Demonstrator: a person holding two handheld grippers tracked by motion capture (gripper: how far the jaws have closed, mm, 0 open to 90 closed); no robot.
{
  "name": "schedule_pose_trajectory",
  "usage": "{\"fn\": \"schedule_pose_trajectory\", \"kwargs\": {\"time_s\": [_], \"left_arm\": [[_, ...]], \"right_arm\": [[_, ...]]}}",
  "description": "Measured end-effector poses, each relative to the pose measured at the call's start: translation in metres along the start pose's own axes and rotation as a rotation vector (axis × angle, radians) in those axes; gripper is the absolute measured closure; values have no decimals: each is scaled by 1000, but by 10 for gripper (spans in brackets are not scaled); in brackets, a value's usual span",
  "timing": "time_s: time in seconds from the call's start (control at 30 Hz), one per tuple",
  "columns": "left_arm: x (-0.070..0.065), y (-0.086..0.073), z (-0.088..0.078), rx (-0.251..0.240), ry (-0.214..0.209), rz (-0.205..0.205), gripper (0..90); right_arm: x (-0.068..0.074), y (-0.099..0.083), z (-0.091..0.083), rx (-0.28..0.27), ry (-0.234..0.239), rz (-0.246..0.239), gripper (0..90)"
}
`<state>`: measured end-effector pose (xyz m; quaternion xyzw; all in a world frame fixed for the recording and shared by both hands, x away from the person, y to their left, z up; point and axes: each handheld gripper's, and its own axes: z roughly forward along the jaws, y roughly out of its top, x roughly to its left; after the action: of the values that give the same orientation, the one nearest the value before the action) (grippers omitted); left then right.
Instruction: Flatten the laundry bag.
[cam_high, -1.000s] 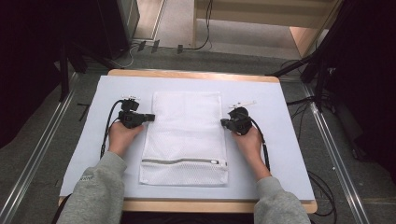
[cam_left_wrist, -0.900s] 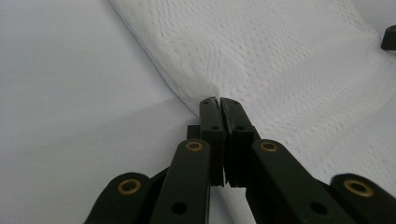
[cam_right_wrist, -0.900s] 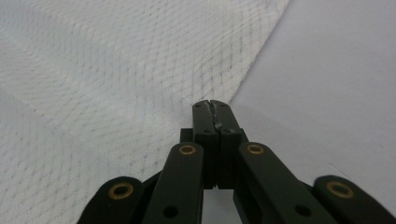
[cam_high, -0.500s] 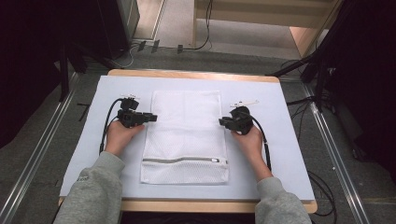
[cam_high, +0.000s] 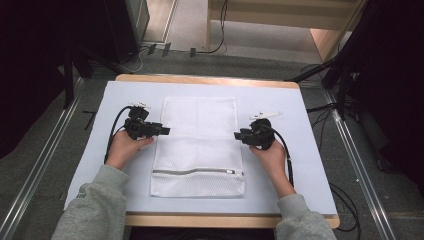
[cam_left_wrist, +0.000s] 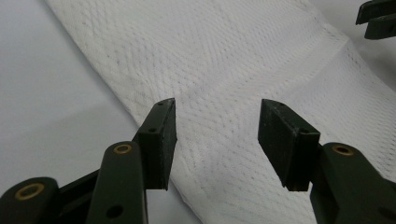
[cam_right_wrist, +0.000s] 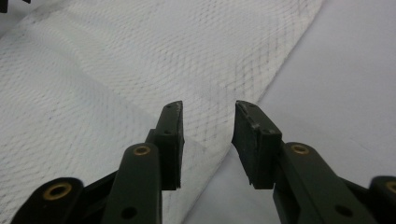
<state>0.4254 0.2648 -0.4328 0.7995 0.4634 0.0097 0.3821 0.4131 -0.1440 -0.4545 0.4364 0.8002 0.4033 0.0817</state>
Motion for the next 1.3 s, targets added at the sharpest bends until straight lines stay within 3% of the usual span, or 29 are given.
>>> {"fn": "schedule_pose_trajectory", "kwargs": {"time_s": [0.37, 0.63, 0.83, 1.3], "left_arm": [[-15, -1, -3, -10, -54, 7, 416], [-29, -5, -4, -6, -52, 65, 413], [-39, -5, -6, -16, -70, 62, 410], [-73, -22, -3, 6, -99, 138, 415]], "right_arm": [[15, -19, -22, -9, 40, -45, 566], [28, -34, -39, -17, 71, -82, 551], [35, -44, -47, -10, 78, -106, 544], [42, -55, -59, 4, 109, -88, 547]]}}
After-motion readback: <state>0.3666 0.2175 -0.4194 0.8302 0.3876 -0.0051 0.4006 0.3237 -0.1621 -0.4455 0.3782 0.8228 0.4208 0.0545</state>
